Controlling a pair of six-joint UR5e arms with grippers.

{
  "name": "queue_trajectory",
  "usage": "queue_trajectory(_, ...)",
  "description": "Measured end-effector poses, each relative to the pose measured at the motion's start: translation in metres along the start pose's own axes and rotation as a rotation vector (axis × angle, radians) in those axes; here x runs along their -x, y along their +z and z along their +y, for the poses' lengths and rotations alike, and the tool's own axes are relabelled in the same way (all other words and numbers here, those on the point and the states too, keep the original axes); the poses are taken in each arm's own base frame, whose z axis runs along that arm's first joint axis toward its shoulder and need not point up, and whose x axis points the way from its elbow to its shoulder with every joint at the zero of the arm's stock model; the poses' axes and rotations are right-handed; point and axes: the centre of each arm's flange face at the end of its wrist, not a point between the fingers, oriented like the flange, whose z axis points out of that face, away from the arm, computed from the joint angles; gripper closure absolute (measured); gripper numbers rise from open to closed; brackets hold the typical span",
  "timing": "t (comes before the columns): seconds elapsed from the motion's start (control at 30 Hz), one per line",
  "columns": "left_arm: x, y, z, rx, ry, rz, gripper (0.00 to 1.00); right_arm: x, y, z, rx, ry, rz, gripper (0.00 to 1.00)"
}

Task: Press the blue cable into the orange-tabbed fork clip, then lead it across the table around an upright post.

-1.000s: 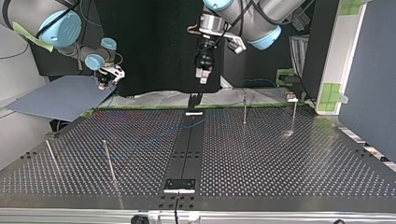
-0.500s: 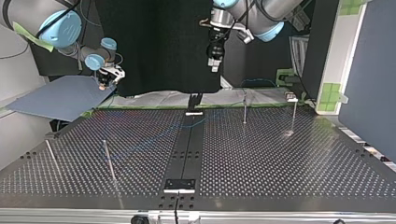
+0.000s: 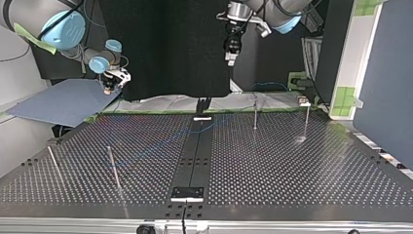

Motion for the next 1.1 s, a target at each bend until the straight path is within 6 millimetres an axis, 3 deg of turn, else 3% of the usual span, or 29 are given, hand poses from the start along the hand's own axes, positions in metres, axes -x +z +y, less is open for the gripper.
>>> queue_trajectory(0.27, 0.003, 0.008, 0.002, -0.002, 0.002, -0.054, 0.00, -0.001, 0.000, -0.002, -0.007, -0.003, 0.003, 1.00)
queue_trajectory(0.67, -0.026, 0.029, 0.015, 0.018, 0.003, -0.069, 0.00, -0.001, 0.001, -0.003, -0.008, -0.004, 0.004, 1.00)
queue_trajectory(1.1, -0.029, 0.032, 0.016, 0.018, -0.002, -0.080, 0.00, -0.001, 0.001, -0.003, -0.007, -0.003, 0.004, 1.00)
